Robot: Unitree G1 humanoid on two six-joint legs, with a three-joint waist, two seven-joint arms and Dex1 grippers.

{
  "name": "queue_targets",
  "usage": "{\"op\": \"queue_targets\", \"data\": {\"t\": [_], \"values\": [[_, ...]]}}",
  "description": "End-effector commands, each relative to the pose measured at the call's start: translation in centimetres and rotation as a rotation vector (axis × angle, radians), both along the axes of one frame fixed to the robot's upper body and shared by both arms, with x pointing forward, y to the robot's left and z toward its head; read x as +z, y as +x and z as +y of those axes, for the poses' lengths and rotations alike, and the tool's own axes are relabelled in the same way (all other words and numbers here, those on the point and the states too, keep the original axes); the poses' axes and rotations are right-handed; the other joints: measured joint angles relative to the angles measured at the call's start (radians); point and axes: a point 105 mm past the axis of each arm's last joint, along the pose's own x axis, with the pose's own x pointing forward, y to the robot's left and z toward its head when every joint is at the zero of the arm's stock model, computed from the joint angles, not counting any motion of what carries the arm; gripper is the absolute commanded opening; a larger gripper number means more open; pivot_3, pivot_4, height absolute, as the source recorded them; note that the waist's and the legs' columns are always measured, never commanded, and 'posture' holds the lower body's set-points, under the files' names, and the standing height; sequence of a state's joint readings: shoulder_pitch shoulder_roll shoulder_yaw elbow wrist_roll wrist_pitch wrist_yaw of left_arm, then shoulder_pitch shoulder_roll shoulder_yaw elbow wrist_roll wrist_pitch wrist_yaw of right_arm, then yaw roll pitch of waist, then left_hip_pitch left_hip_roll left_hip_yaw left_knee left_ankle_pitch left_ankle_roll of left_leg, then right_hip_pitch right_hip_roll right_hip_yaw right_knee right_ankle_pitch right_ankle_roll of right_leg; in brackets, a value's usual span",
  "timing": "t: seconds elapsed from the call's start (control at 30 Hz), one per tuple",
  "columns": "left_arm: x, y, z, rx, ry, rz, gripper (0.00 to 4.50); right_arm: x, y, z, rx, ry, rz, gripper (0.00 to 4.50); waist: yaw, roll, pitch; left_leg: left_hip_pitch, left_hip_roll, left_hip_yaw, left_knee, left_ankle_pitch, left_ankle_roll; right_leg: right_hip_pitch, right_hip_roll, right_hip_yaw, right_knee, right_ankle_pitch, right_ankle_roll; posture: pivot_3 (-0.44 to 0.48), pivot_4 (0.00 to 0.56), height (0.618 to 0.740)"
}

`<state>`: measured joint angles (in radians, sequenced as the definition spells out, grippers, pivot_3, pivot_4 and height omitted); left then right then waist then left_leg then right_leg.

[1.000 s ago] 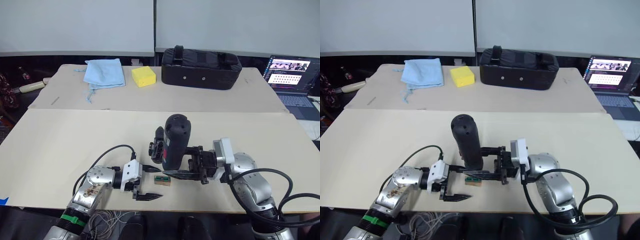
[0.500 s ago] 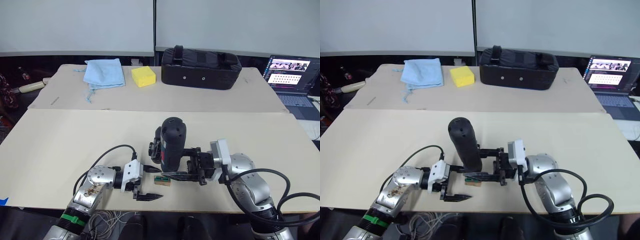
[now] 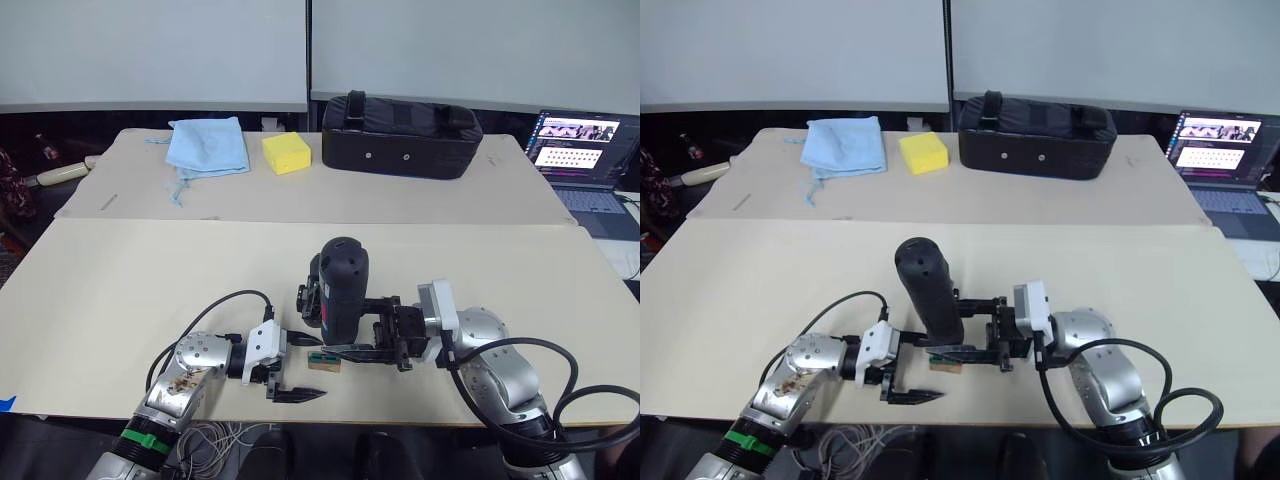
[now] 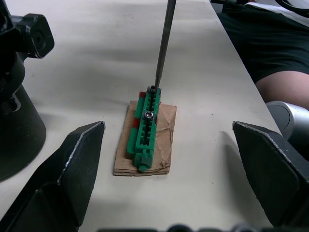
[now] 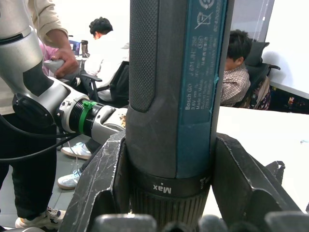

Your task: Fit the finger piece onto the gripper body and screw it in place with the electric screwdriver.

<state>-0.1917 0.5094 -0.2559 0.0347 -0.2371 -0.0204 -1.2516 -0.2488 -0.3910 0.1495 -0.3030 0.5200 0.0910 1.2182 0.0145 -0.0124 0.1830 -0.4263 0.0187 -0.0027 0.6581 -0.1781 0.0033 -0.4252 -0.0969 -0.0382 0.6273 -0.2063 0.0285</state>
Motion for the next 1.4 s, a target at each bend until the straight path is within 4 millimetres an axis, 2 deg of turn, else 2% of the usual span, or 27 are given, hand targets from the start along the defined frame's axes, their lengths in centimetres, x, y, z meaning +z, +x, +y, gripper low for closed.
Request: {"op": "queue_targets", "data": {"t": [0.03,1.4], "values": [[-0.56,-0.66,-0.27,-0.018,0.009,0.022,4.5,0.91,-0.4,-0.04,0.011,0.036,-0.053,1.93,0.0,0.0,0.0,0.0,0.0,0.0,0.0,0.0,0.0,0.0,0.0,0.0,0.0,0.0,0.0,0.0,0.15,0.74],[-0.8,-0.67,-0.04,-0.018,0.012,0.023,4.5,0.5,-0.13,-0.02,0.004,0.028,-0.025,1.93,0.0,0.0,0.0,0.0,0.002,0.001,-0.001,-0.003,-0.004,0.0,0.0,0.0,-0.001,0.0,0.0,0.0,0.15,0.74]]}}
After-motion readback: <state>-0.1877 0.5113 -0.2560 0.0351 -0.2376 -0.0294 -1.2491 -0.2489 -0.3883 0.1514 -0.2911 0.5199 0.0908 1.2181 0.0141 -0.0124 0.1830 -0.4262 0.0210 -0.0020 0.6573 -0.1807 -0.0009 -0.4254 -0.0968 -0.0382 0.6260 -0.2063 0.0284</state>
